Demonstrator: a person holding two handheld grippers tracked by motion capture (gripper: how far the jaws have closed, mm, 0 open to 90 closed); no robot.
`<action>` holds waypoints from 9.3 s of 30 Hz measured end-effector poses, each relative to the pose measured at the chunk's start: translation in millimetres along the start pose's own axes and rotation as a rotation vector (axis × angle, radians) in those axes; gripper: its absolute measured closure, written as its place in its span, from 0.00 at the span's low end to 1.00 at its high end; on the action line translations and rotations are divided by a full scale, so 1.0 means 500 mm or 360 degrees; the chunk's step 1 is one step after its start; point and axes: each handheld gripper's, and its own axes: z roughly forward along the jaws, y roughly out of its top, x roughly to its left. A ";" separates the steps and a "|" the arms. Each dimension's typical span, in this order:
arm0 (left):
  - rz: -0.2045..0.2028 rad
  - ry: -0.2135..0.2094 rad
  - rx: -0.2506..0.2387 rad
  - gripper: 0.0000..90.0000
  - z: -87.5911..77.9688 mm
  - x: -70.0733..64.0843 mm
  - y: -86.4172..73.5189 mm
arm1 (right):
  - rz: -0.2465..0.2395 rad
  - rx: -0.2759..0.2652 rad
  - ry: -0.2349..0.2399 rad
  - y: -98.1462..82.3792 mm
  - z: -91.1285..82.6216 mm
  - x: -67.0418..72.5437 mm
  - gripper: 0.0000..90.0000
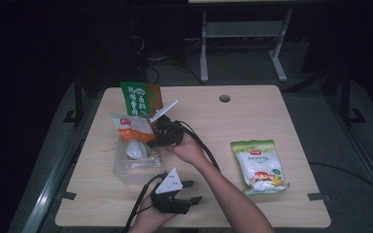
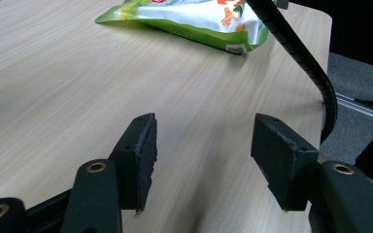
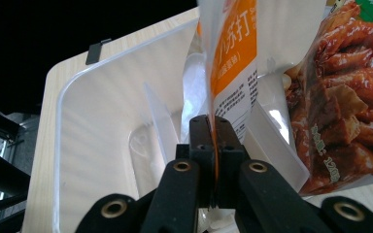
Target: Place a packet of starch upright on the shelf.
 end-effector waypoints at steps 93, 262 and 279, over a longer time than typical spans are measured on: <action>-0.0021 0.0027 0.0014 0.41 -0.004 0.015 0.005 | 0.0261 -0.0110 -0.0158 -0.183 -0.256 -0.037 0.57; -0.0435 -0.0355 -0.0093 0.54 0.189 0.074 0.116 | 0.0421 -0.0379 -0.0465 -0.403 -0.501 0.035 1.00; -0.0216 0.0021 -0.0107 0.92 0.127 0.097 0.162 | 0.0308 -0.0486 -0.0502 -0.393 -0.461 0.044 0.99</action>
